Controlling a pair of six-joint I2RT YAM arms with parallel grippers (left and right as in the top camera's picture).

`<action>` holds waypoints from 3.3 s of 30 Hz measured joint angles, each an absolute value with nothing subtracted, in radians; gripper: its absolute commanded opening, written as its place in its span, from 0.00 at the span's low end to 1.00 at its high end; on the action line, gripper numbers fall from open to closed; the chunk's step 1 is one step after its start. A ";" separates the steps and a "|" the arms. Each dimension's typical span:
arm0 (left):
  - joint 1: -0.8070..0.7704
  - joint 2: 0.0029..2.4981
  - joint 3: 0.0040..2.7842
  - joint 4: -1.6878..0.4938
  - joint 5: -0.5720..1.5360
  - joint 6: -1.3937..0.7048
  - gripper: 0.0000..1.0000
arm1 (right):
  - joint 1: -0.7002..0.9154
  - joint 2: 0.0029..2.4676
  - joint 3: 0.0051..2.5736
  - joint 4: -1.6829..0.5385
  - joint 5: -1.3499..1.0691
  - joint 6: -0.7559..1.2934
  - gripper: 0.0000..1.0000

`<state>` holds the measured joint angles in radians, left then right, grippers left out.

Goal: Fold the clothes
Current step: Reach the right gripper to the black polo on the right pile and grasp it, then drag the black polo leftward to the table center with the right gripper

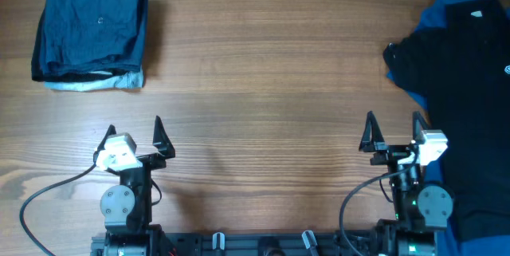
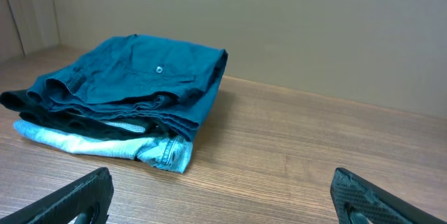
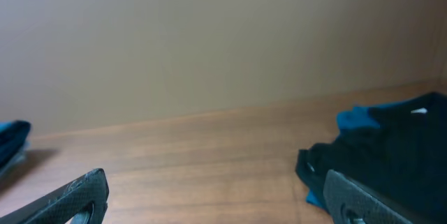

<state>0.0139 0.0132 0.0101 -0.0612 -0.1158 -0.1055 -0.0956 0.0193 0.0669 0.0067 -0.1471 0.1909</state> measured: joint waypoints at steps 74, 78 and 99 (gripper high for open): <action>0.014 0.016 0.009 -0.061 -0.116 -0.105 1.00 | -0.152 2.161 1.541 -0.481 0.117 0.291 0.57; 0.014 0.016 0.009 -0.061 -0.116 -0.105 1.00 | -0.152 2.162 1.541 -0.477 0.117 0.291 0.56; 0.014 0.016 0.009 -0.061 -0.116 -0.105 1.00 | -0.159 2.027 1.541 -0.521 0.169 0.237 0.04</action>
